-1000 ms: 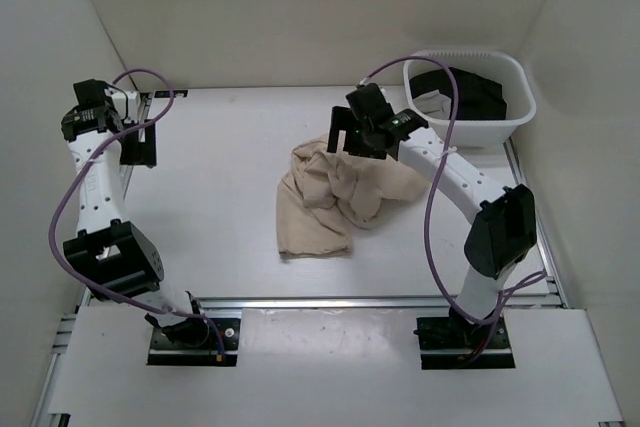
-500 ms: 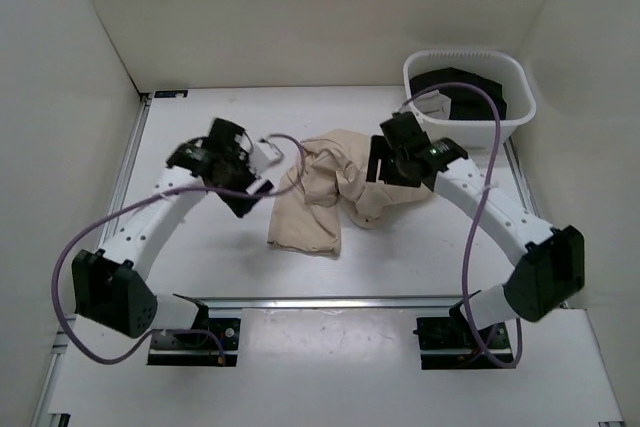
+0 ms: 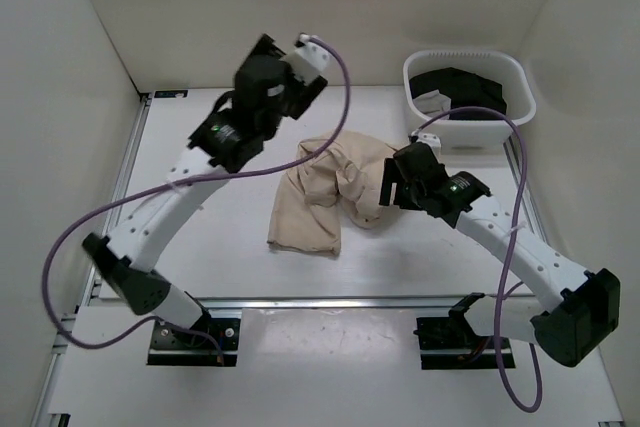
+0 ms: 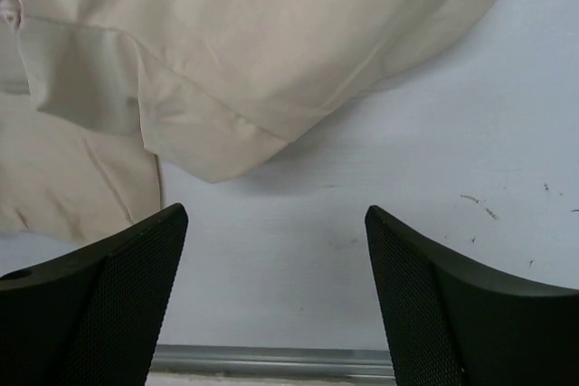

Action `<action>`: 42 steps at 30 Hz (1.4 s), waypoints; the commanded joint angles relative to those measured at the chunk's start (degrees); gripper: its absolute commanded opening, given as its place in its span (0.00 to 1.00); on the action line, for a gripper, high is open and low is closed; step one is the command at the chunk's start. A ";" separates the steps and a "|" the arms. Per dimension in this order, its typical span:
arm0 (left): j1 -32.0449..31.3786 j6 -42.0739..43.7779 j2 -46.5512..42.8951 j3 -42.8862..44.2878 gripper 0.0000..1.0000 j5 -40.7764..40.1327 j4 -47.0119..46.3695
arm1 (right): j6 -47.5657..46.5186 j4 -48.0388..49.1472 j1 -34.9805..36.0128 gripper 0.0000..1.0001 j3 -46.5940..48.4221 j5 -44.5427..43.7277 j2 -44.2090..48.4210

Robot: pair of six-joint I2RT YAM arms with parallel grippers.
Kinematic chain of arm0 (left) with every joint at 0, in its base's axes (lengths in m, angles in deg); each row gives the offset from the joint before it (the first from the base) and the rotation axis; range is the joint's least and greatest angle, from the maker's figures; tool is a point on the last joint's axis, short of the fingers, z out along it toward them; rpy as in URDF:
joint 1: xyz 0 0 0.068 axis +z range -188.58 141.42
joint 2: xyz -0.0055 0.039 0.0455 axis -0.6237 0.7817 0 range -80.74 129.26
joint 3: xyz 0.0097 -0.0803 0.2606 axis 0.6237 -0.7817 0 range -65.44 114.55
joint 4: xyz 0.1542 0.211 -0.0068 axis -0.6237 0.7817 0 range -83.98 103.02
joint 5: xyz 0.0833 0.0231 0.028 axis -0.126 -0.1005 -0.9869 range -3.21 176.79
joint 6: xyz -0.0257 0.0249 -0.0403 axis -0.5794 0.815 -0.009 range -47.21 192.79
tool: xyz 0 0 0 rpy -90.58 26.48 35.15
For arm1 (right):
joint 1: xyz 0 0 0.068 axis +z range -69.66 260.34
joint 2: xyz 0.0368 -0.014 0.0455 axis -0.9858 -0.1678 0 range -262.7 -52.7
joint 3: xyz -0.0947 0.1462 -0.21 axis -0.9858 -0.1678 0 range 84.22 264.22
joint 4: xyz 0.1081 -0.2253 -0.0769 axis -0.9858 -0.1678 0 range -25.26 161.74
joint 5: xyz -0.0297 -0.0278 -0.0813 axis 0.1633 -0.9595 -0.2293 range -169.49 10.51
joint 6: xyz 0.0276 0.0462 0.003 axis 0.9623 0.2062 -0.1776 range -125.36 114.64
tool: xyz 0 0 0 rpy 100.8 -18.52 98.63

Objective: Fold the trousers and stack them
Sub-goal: Flatten the trousers out

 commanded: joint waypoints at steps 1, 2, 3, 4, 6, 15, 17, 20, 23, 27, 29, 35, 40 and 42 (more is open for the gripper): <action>0.21 -3.07 -3.74 -5.60 1.00 11.82 0.90 | -0.06 -1.17 0.16 0.85 2.29 -6.21 0.77; -0.93 -0.97 -4.26 -8.35 0.98 15.94 2.56 | -0.06 -0.39 0.16 0.87 1.24 -6.21 0.77; -2.94 -0.43 -4.79 -15.33 0.87 18.25 3.36 | 1.51 -0.38 0.16 0.87 0.45 -5.52 0.77; -3.74 -0.42 -6.62 -19.49 0.79 20.44 3.89 | 2.05 1.45 0.16 0.88 -0.60 -4.55 0.77; -7.76 -2.17 -8.30 -30.72 0.69 22.58 3.89 | 2.93 2.86 0.16 0.89 -4.29 -2.44 1.30; -14.47 -18.32 2.58 -35.44 0.75 22.22 2.84 | 6.27 22.10 -8.53 0.88 -17.48 16.19 -1.42; -14.47 -20.36 4.95 -35.44 0.75 23.01 1.35 | 6.88 26.05 -9.76 0.88 -17.49 18.56 -5.09; -14.47 -23.88 8.56 -35.44 0.73 23.01 0.64 | 7.41 27.66 -11.08 0.88 -16.08 21.91 -9.67; -14.47 -25.73 11.73 -35.44 0.54 23.01 -0.50 | 7.94 27.75 -12.75 0.87 -14.59 21.31 -10.92; -14.47 -23.90 11.73 -37.71 0.14 23.54 -0.50 | 9.08 27.74 -16.70 0.87 -17.40 20.77 -8.03; -13.86 -21.88 9.10 -39.30 0.14 22.24 -0.50 | 7.87 27.74 -17.85 0.87 -17.40 21.38 -6.71; -0.61 -14.59 -6.35 -43.79 0.14 25.01 6.78 | 0.65 26.60 -14.70 0.86 -14.33 27.62 -6.09; 1.26 -13.60 -10.77 -47.47 0.20 26.71 11.54 | 1.35 27.91 -11.00 0.97 -11.35 27.19 -13.53; 2.04 -14.65 -10.77 -50.10 0.36 24.43 10.58 | 2.93 27.40 -11.00 0.99 -7.13 25.69 -19.14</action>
